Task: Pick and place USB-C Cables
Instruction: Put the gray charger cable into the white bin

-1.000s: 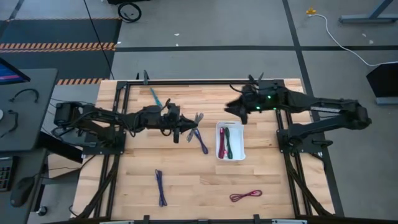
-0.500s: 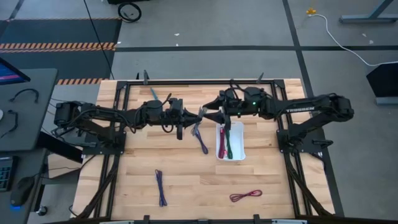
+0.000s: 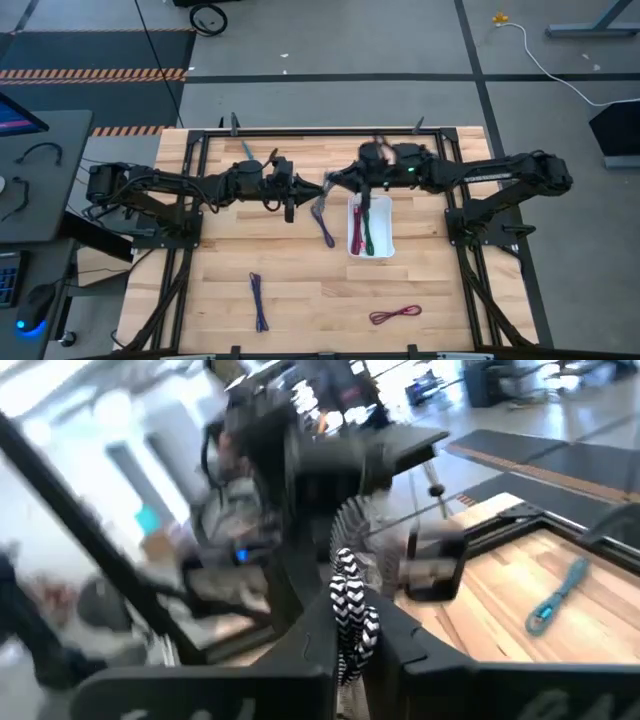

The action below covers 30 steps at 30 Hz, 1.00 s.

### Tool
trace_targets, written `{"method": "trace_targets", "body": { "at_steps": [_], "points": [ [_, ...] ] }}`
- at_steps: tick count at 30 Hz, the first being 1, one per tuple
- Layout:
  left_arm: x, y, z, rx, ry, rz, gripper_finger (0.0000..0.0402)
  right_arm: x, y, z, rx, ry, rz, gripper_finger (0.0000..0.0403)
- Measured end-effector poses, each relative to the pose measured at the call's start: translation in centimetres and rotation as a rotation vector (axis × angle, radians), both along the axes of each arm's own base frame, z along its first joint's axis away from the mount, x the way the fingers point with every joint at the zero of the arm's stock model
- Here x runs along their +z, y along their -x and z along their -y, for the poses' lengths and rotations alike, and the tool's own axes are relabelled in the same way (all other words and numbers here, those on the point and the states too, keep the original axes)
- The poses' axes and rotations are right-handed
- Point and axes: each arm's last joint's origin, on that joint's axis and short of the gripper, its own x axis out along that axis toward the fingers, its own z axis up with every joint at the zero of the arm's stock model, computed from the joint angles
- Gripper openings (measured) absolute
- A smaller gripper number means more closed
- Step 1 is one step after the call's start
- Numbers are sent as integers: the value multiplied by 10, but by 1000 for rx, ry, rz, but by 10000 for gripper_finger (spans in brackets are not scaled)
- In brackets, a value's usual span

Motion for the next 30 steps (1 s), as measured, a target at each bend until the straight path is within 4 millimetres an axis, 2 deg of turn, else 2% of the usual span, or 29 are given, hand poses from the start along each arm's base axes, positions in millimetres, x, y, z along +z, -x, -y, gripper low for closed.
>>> {"method": "trace_targets", "body": {
  "at_steps": [4, 10, 13, 16, 23, 30],
  "points": [
    [-11, 1, 0, 4, 38, -101, 77, 16, 36, 4, -73, -132, -80, 19],
    [-20, 2, 3, 3, 94, -187, 99, 5, 90, 0, -196, -378, -397, 19],
    [-21, 3, 3, 2, 95, -199, 100, -10, 102, -5, -258, -489, -571, 19],
    [-21, 3, 3, 2, 94, -198, 95, -25, 102, -9, -274, -549, -680, 19],
    [-21, 3, 3, 2, 93, -198, 85, -69, 82, -13, -330, -612, -794, 19],
    [-21, 3, 3, 2, 93, -199, 89, -96, 67, -12, -411, -636, -898, 19]
  ]
}}
